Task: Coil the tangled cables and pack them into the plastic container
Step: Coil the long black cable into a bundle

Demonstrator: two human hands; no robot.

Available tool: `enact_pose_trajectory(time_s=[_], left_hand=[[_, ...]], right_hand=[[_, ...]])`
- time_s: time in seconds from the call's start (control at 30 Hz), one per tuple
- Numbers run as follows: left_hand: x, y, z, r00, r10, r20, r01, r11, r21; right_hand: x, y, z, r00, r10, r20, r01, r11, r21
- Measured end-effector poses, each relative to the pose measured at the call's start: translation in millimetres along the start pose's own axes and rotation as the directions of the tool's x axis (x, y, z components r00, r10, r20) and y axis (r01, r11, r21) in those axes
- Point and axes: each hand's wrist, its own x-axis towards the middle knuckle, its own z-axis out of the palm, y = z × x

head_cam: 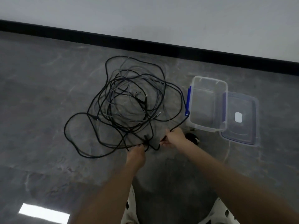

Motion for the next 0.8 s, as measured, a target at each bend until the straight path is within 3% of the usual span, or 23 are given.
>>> enact_pose_trajectory(time_s=[0.07,0.27,0.43,0.53,0.6,0.67,0.8], left_hand=[[4.1,-1.6,9.8,1.0,-0.003,0.008,0.002,0.995,0.098],[-4.2,6.7,-15.3,0.981,0.119,-0.151,-0.064,0.942,0.329],[-33.9,10.3,-69.8,0.967,0.245,-0.062,-0.203,0.898,0.391],[-63.9,19.8,-107.0,0.942,0.312,-0.126,-0.246,0.895,0.372],[-87.2,25.5,-132.5,0.874,0.337,-0.349,-0.224,0.918,0.326],[-110.8,30.6,-155.8,0.754,0.333,-0.566,-0.259,0.943,0.211],[-154.7,42.9,-212.4,0.597,0.26,-0.759,-0.426,0.905,-0.024]], right_hand=[[5.1,3.7,2.0,1.0,0.012,0.004,-0.012,0.999,0.045],[-5.1,-6.6,-7.5,0.998,-0.011,0.056,0.002,0.985,0.17],[-28.9,-47.3,-25.1,0.989,-0.073,0.129,-0.021,0.789,0.614],[-46.9,-66.8,-34.5,0.98,-0.115,0.16,-0.011,0.776,0.631],[-61.3,-73.4,-38.4,0.974,-0.132,0.183,0.014,0.846,0.533],[-77.7,-76.5,-44.3,0.972,-0.141,0.19,0.046,0.901,0.431],[-113.0,-76.5,-61.1,0.972,-0.153,0.179,0.1,0.957,0.273]])
